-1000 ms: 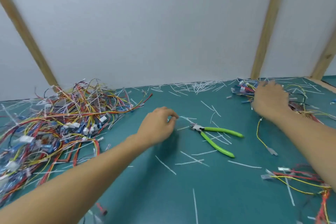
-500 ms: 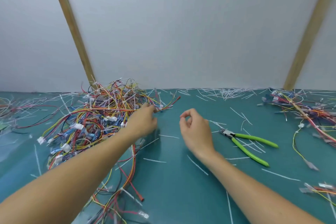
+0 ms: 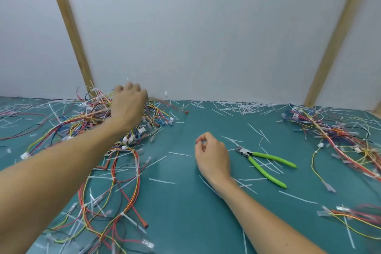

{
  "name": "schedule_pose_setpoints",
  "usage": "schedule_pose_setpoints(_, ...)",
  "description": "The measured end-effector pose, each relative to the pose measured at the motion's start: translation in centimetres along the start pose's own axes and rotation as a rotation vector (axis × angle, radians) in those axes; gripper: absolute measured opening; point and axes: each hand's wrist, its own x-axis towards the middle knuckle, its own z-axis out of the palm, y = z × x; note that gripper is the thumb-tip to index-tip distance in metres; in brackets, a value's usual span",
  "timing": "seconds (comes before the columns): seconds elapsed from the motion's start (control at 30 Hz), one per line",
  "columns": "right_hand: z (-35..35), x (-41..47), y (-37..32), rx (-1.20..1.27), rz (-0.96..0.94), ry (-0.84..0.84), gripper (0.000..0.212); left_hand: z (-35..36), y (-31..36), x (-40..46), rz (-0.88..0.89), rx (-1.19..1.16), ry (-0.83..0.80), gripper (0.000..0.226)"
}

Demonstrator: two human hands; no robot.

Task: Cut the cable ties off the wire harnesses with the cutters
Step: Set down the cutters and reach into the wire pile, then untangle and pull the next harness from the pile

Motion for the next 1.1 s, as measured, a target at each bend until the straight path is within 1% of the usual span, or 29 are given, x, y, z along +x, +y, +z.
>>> schedule_pose_setpoints(0.07, 0.0, 0.0, 0.0, -0.003, -0.012, 0.029, 0.012, -2.5, -2.0, 2.0, -0.215, -0.204, 0.285, 0.023)
schedule_pose_setpoints(0.1, 0.1, 0.0, 0.0, -0.001, -0.021, 0.053, 0.011, -3.7, -2.6, 2.7, -0.255, -0.265, 0.387, 0.02)
schedule_pose_setpoints(0.13, 0.3, -0.1, 0.0, 0.01, -0.034, 0.092, 0.01, -4.8, -2.6, 2.9, -0.206, -0.292, 0.42, 0.02)
schedule_pose_setpoints(0.17, 0.3, -0.2, -0.1, 0.034, -0.052, 0.15, 0.01, -5.8, -2.1, 2.8, -0.052, -0.306, 0.356, 0.021)
schedule_pose_setpoints(0.2, 0.3, -0.4, -0.2, 0.067, -0.084, 0.221, 0.014, -6.4, -1.0, 2.4, 0.168, -0.319, 0.214, 0.022)
schedule_pose_setpoints(0.23, 0.2, -0.6, -0.4, 0.1, -0.144, 0.293, 0.022, -6.6, 0.6, 1.6, 0.375, -0.294, 0.028, 0.022)
schedule_pose_setpoints(0.27, 0.2, -0.8, -0.5, 0.117, -0.23, 0.337, 0.034, -6.6, 2.2, 0.5, 0.539, -0.227, -0.146, 0.02)
schedule_pose_setpoints(0.3, 0.3, -0.9, -0.5, 0.113, -0.314, 0.341, 0.047, -6.5, 3.6, -0.7, 0.651, -0.16, -0.261, 0.017)
schedule_pose_setpoints(0.33, 0.4, -1.0, -0.5, 0.101, -0.365, 0.311, 0.06, -6.3, 4.5, -1.7, 0.706, -0.135, -0.307, 0.015)
schedule_pose_setpoints(0.37, 0.4, -0.9, -0.7, 0.078, -0.368, 0.252, 0.071, -6.1, 4.9, -2.4, 0.716, -0.187, -0.297, 0.015)
schedule_pose_setpoints(0.4, 0.4, -0.8, -1.0, 0.042, -0.339, 0.177, 0.075, -6.0, 5.0, -2.9, 0.689, -0.294, -0.27, 0.017)
schedule_pose_setpoints(0.43, 0.4, -0.5, -1.3, -0.011, -0.304, 0.094, 0.072, -5.9, 4.8, -3.4, 0.641, -0.438, -0.252, 0.021)
schedule_pose_setpoints(0.47, 0.5, 0.0, -1.5, -0.076, -0.282, 0.011, 0.061, -5.9, 4.3, -3.9, 0.591, -0.569, -0.235, 0.028)
schedule_pose_setpoints(0.5, 0.4, 0.4, -1.8, -0.133, -0.274, -0.063, 0.045, -6.0, 3.6, -4.3, 0.544, -0.663, -0.191, 0.035)
schedule_pose_setpoints(0.53, 0.4, 0.6, -2.3, -0.167, -0.277, -0.103, 0.03, -6.0, 2.7, -4.7, 0.494, -0.709, -0.124, 0.041)
schedule_pose_setpoints(0.57, 0.4, 0.8, -2.8, -0.176, -0.286, -0.11, 0.021, -6.2, 1.6, -5.0, 0.438, -0.727, -0.05, 0.044)
schedule_pose_setpoints(0.6, 0.3, 0.8, -3.2, -0.165, -0.301, -0.106, 0.019, -6.3, 0.1, -5.1, 0.373, -0.725, 0.01, 0.044)
schedule_pose_setpoints(0.63, 0.2, 0.9, -3.7, -0.147, -0.32, -0.108, 0.022, -6.3, -1.5, -5.2, 0.3, -0.717, 0.033, 0.044)
schedule_pose_setpoints(0.67, 0.1, 0.9, -4.1, -0.126, -0.341, -0.116, 0.029, -6.1, -3.4, -5.2, 0.243, -0.68, 0.008, 0.042)
schedule_pose_setpoints(0.73, 0.0, 0.9, -4.5, -0.114, -0.384, -0.156, 0.04, -5.6, -6.6, -5.5, 0.234, -0.493, -0.152, 0.036)
schedule_pose_setpoints(0.8, -0.2, 1.0, -4.7, -0.138, -0.44, -0.192, 0.037, -4.7, -8.8, -6.1, 0.263, -0.359, -0.304, 0.031)
schedule_pose_setpoints(0.83, -0.2, 1.1, -4.8, -0.142, -0.457, -0.192, 0.033, -4.5, -9.5, -6.3, 0.255, -0.361, -0.374, 0.029)
schedule_pose_setpoints(0.9, -0.5, 1.5, -5.2, -0.1, -0.424, -0.121, 0.03, -4.1, -10.4, -6.3, 0.271, -0.348, -0.486, 0.024)
schedule_pose_setpoints(0.93, -0.6, 1.7, -5.4, -0.055, -0.382, -0.074, 0.029, -3.9, -10.5, -6.2, 0.289, -0.32, -0.51, 0.02)
schedule_pose_setpoints(1.0, -0.7, 1.9, -5.5, 0.006, -0.309, -0.034, 0.026, -3.4, -10.6, -5.7, 0.269, -0.295, -0.438, 0.014)
schedule_pose_setpoints(1.03, -0.6, 1.8, -5.7, -0.008, -0.291, -0.063, 0.025, -3.4, -10.6, -5.2, 0.207, -0.326, -0.359, 0.013)
schedule_pose_setpoints(1.07, -0.4, 1.6, -5.8, -0.045, -0.285, -0.121, 0.024, -3.7, -10.8, -4.6, 0.113, -0.368, -0.241, 0.013)
schedule_pose_setpoints(1.1, -0.1, 1.2, -6.2, -0.083, -0.285, -0.183, 0.023, -4.4, -10.9, -3.7, 0.006, -0.395, -0.076, 0.012)
